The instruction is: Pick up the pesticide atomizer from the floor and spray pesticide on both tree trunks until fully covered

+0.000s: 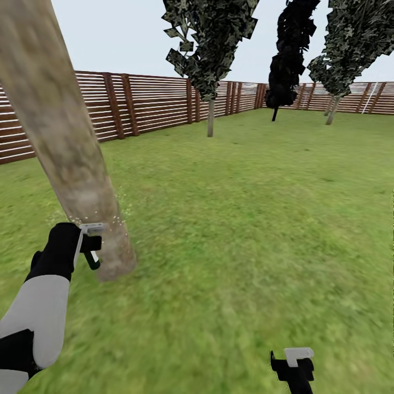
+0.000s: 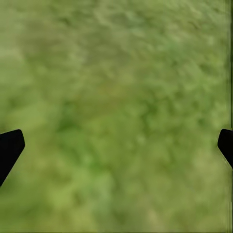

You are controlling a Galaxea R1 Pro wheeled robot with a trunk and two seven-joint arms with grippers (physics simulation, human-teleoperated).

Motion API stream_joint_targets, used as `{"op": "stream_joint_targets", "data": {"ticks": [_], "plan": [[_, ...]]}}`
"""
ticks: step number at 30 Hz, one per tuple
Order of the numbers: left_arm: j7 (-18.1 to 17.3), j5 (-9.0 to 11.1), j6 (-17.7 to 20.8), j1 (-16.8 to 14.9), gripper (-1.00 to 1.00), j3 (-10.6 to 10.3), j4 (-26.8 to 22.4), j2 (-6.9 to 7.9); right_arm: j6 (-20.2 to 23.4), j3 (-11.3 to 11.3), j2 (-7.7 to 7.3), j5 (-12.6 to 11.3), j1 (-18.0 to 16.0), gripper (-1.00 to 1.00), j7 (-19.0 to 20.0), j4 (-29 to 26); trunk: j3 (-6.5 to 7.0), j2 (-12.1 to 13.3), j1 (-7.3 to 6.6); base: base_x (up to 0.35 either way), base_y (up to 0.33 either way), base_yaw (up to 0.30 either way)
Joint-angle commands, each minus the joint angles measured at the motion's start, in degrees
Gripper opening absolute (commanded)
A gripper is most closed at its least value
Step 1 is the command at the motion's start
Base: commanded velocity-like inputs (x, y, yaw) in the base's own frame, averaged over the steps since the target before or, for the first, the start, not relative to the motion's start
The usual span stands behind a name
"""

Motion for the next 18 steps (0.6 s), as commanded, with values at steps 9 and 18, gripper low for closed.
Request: {"op": "stream_joint_targets", "data": {"ticks": [9,18], "plan": [[-0.58,-0.63,0.18,0.01,-1.00,0.17,0.01,-0.02,-0.13,0.50,0.09,-0.55,-0.02,1.00,-0.09,-0.01,-0.05,-0.02,0.00,0.090,-0.266,0.157],[-0.53,-0.34,-0.43,3.83,-1.00,0.09,0.79,0.10,-0.13,0.50,0.09,-0.55,-0.02,1.00,-0.08,-0.01,-0.05,-0.02,0.00,0.134,-0.250,0.276]]}}
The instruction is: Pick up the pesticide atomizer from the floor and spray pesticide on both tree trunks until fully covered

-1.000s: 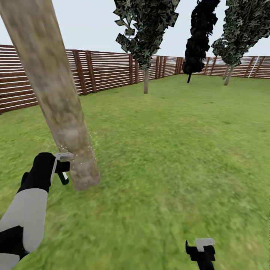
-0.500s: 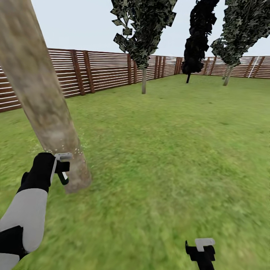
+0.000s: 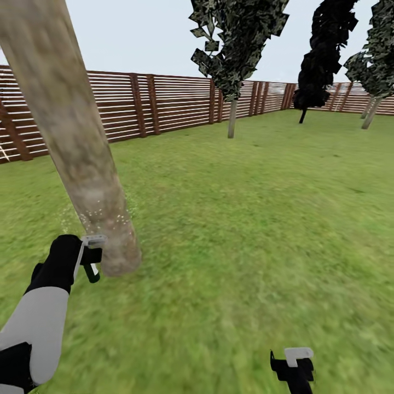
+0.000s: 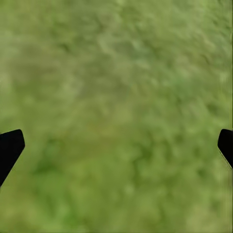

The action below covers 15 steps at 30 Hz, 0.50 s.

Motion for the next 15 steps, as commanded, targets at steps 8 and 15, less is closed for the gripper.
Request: {"op": "stream_joint_targets", "data": {"ticks": [8,15], "plan": [[-0.47,-1.15,0.13,0.13,-1.00,0.47,0.02,-0.31,-0.14,0.51,0.00,-0.55,0.00,1.00,-0.08,-0.02,-0.05,-0.02,0.01,0.229,-0.182,0.276],[-0.48,-0.76,-0.05,1.76,-1.00,0.19,0.04,-1.01,-0.13,0.51,0.03,-0.55,0.00,1.00,-0.08,-0.02,-0.05,-0.02,0.01,0.035,-0.268,0.276]]}}
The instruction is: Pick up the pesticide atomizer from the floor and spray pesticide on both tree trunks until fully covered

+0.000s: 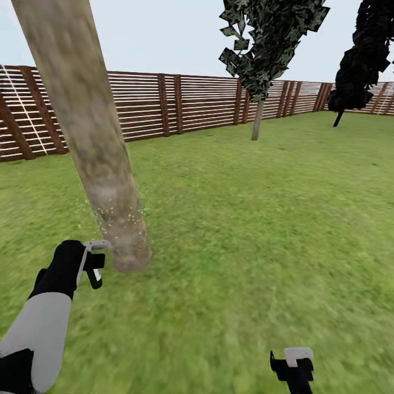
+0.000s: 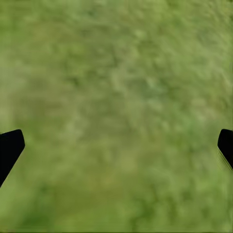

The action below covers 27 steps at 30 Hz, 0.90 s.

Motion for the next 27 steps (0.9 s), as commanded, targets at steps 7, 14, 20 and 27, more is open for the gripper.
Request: {"op": "stream_joint_targets", "data": {"ticks": [7,14,20,27], "plan": [[-0.59,-0.63,0.14,-0.06,-1.00,0.11,-0.08,-0.17,-0.12,0.50,-0.11,-0.55,0.00,1.00,-0.11,-0.03,-0.05,-0.02,0.00,0.213,-0.221,0.129],[-0.59,-0.63,0.16,-0.06,-1.00,0.11,-0.10,-0.17,-0.12,0.50,-0.14,-0.55,0.00,1.00,-0.17,-0.03,-0.05,-0.02,0.00,0.148,-0.245,0.000],[-0.59,-0.63,0.16,-0.06,-1.00,0.11,-0.13,-0.10,-0.13,0.50,-0.06,-0.55,0.00,1.00,-0.16,-0.03,-0.05,-0.02,0.00,0.101,-0.263,0.000],[-0.59,-0.63,0.16,-0.06,-1.00,0.11,-0.14,-0.08,-0.12,0.50,-0.05,-0.55,0.00,1.00,-0.17,-0.03,-0.05,-0.02,0.00,0.094,-0.264,0.089]]}}
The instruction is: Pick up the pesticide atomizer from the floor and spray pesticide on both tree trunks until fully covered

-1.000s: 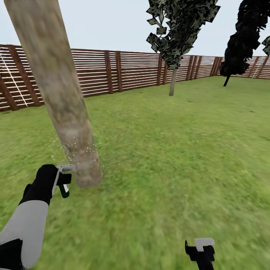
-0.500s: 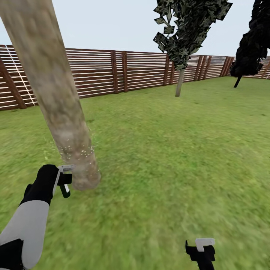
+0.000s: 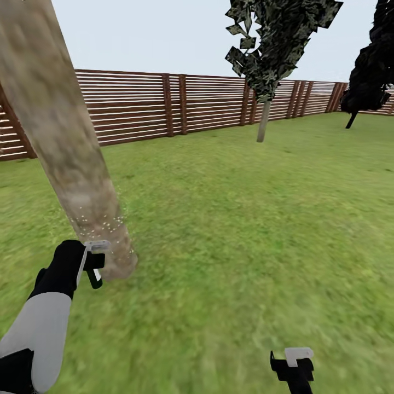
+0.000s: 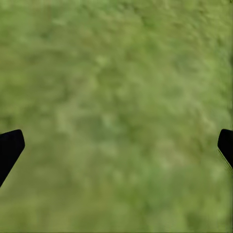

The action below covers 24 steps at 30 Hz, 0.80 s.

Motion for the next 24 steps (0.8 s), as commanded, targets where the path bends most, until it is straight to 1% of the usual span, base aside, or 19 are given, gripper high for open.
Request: {"op": "stream_joint_targets", "data": {"ticks": [1,6,7,8,9,11,14,17,20,22,24], "plan": [[-0.56,-0.62,0.17,-0.06,-1.00,0.12,-0.05,-0.04,-0.12,0.50,-0.01,-0.55,0.00,1.00,-0.08,-0.03,-0.05,-0.02,0.00,0.092,-0.264,0.267],[-0.63,-0.58,0.34,-0.21,-1.00,0.05,-0.79,-0.28,-0.12,0.50,-0.01,-0.55,0.00,1.00,-0.07,-0.03,-0.05,-0.02,0.00,0.134,-0.250,0.275],[-0.64,-0.60,0.34,-0.31,-1.00,0.06,-0.85,-0.75,-0.12,0.50,-0.01,-0.55,0.00,1.00,-0.08,-0.03,-0.05,-0.02,0.00,0.229,-0.200,0.276],[-0.61,-0.67,0.23,-0.39,-1.00,0.06,-0.90,-1.80,-0.12,0.50,-0.01,-0.55,0.00,1.00,-0.08,-0.03,-0.05,-0.02,0.00,0.261,-0.173,0.276],[-0.60,-0.69,0.20,-0.49,-1.00,0.05,-0.95,-2.16,-0.12,0.50,-0.01,-0.55,0.00,1.00,-0.08,-0.03,-0.05,-0.02,0.00,0.272,-0.159,0.276],[-0.57,-0.67,0.32,-0.83,-1.00,0.10,-1.02,-2.36,-0.12,0.50,-0.01,-0.55,0.00,1.00,-0.08,-0.03,-0.05,-0.02,0.00,0.164,-0.069,0.276],[-0.64,-0.62,0.72,-1.23,-1.00,0.07,-1.38,-2.67,-0.12,0.50,-0.01,-0.55,0.00,1.00,-0.07,-0.03,-0.05,-0.02,0.00,0.026,-0.010,0.276],[-0.65,-0.49,0.87,-1.29,-1.00,0.13,-3.96,-3.22,-0.15,0.50,-0.01,-0.55,0.00,1.00,-0.08,-0.03,-0.05,-0.02,0.00,0.002,-0.001,0.276],[-0.65,-0.45,0.87,-0.79,-1.00,0.15,-4.29,-3.39,-0.13,0.50,-0.01,-0.55,0.00,1.00,-0.08,-0.03,-0.05,-0.02,0.00,0.027,-0.014,0.276],[-0.65,-0.46,0.82,-0.49,-1.00,0.09,-4.27,-4.49,-0.12,0.50,-0.01,-0.55,0.00,1.00,-0.08,-0.03,-0.05,-0.02,0.00,0.171,-0.144,0.276],[-0.65,-0.44,0.79,-0.34,-1.00,0.03,-4.17,-4.99,-0.12,0.50,-0.01,-0.55,0.00,1.00,-0.08,-0.03,-0.05,-0.02,0.00,0.216,-0.185,0.275]]}}
